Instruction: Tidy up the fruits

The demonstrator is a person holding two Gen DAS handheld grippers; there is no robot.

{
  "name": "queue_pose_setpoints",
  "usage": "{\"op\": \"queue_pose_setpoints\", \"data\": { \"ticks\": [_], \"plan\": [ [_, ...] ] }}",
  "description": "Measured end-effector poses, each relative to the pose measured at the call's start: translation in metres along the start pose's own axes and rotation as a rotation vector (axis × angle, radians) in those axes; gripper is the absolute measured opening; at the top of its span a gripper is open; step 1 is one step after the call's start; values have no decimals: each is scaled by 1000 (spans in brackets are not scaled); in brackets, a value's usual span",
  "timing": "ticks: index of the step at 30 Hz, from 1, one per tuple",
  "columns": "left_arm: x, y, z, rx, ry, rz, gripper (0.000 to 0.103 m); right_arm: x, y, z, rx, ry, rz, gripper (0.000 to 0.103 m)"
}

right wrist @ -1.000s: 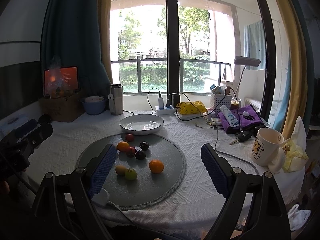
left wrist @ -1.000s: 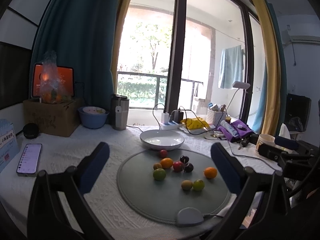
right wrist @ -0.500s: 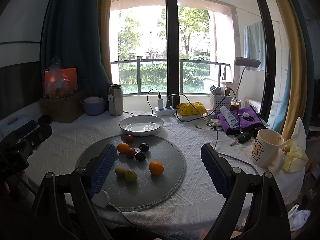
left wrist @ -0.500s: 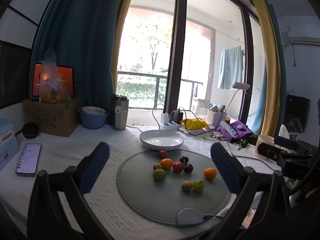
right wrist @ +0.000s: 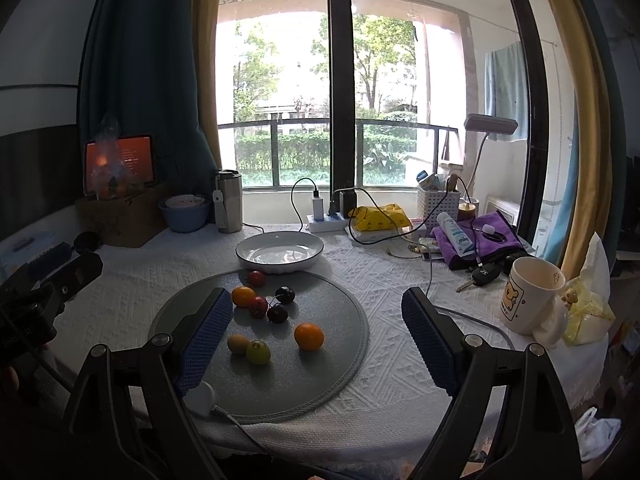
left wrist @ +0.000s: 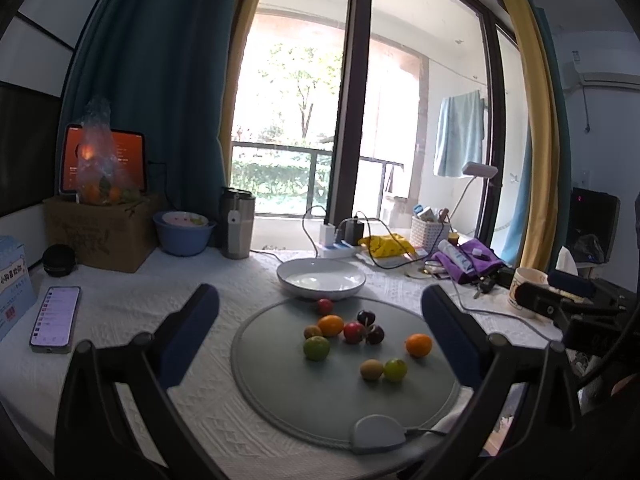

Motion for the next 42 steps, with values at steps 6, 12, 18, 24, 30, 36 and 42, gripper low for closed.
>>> {"op": "queue_pose_setpoints", "data": {
  "ticks": [6, 12, 18, 24, 30, 36, 42],
  "plan": [
    [2, 0, 0, 0, 7, -4, 102, 0, -2, 0, 0, 2, 3, 89],
    [3, -1, -1, 0, 18, -14, 102, 2, -2, -2, -1, 7, 2, 89],
    [7, -2, -2, 3, 31, -20, 101, 6, -2, -4, 0, 17, 2, 89],
    [22, -10, -8, 13, 90, -45, 101, 13, -7, -2, 0, 33, -2, 89],
    [44, -18, -20, 26, 165, -57, 101, 32, -15, -9, 20, 78, 5, 89],
    [77, -18, -40, 28, 279, -46, 99, 60, -25, -20, 42, 149, 9, 89],
    [117, -29, -69, 50, 421, -89, 90, 95, -29, -36, 56, 238, 48, 89]
  ]
}}
Point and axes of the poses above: each gripper's, at about its wrist camera, not at the fingertips, and x roughly the way its jaws point, y to its left, z to its top, the point moved 7 cm from there along x, roughly the way its jaws point, and after that the axes turned 1 degree about z, right-handed, at the moved point
